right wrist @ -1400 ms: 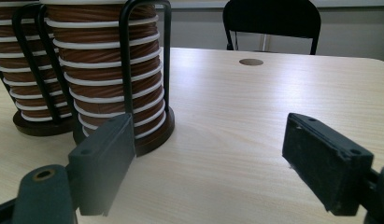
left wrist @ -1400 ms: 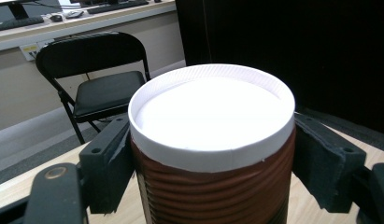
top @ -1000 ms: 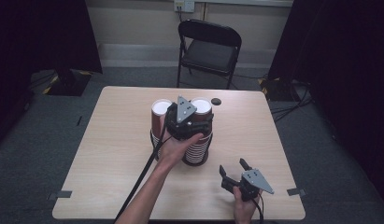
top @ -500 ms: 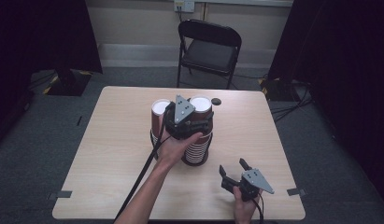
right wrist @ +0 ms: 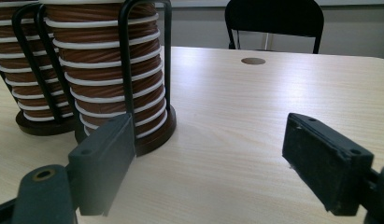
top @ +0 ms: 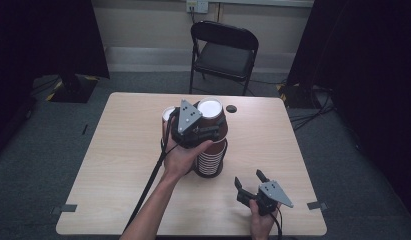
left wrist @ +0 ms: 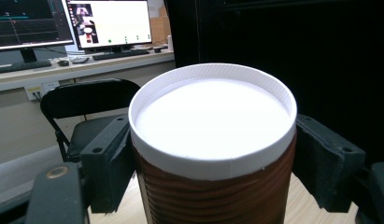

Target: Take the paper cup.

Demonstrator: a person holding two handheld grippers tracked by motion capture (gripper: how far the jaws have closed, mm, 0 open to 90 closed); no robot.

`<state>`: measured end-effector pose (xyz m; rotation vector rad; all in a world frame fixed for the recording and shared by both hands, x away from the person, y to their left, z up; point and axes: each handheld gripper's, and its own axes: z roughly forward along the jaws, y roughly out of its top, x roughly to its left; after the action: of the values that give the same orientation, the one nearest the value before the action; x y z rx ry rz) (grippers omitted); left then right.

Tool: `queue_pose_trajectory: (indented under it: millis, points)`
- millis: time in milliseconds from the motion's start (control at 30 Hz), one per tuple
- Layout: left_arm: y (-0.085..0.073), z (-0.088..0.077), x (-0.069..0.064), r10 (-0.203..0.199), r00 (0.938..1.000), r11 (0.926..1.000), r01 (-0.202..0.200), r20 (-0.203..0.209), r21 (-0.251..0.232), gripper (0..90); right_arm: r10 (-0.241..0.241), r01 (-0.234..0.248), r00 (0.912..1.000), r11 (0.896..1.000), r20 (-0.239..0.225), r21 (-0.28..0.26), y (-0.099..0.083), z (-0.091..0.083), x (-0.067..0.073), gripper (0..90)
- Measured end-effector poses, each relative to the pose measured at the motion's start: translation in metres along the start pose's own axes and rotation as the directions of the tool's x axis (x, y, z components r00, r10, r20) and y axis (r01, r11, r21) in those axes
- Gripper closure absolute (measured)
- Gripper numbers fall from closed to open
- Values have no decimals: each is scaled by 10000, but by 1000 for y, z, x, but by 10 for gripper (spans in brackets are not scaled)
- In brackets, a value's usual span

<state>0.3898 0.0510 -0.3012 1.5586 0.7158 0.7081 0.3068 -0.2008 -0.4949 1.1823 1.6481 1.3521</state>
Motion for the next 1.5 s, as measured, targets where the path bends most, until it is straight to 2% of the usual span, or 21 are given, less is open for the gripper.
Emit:
queue_pose_trajectory:
  millis: [167, 333, 500, 533, 667, 800, 867, 1167, 1500]
  points:
    - [5, -6, 3, 138, 9999, 9996, -138, -13, -242, 214, 1, -1, 10000, 10000, -28, 13, 0, 0, 0, 163]
    - [10, -13, 6, -91, 10000, 9981, 91, -5, -602, 214, -1, 1, 10000, 10000, 3, -11, 0, 0, 0, 163]
    - [13, -18, 8, -113, 9999, 9973, 119, 96, -719, 214, 4, -4, 10000, 10000, -3, -6, 0, 0, 0, 163]
    - [15, -20, 9, 9, 9999, 9971, 0, 109, -766, 214, -3, 3, 10000, 10000, 0, -15, 0, 0, 0, 163]
    - [18, -25, 10, -68, 9999, 9957, 78, 109, -925, 214, -1, 1, 10000, 10000, 1, -3, 0, 0, 0, 163]
    - [20, -30, 13, -229, 9996, 9934, 247, 173, -1122, 214, -17, 17, 10000, 10000, -4, -4, 0, 0, 0, 163]
    - [21, -34, 15, -235, 9989, 9924, 283, 411, -1194, 214, -18, 18, 10000, 10000, -2, -4, 0, 0, 0, 163]
    - [21, -45, 16, -368, 9986, 9915, 414, 392, -1237, 214, -2, 2, 10000, 10000, 3, -8, 0, 0, 0, 163]
    - [15, -65, 18, -450, 9961, 9913, 540, 761, -1199, 215, -8, 8, 10000, 10000, 13, 19, 0, 0, 0, 163]
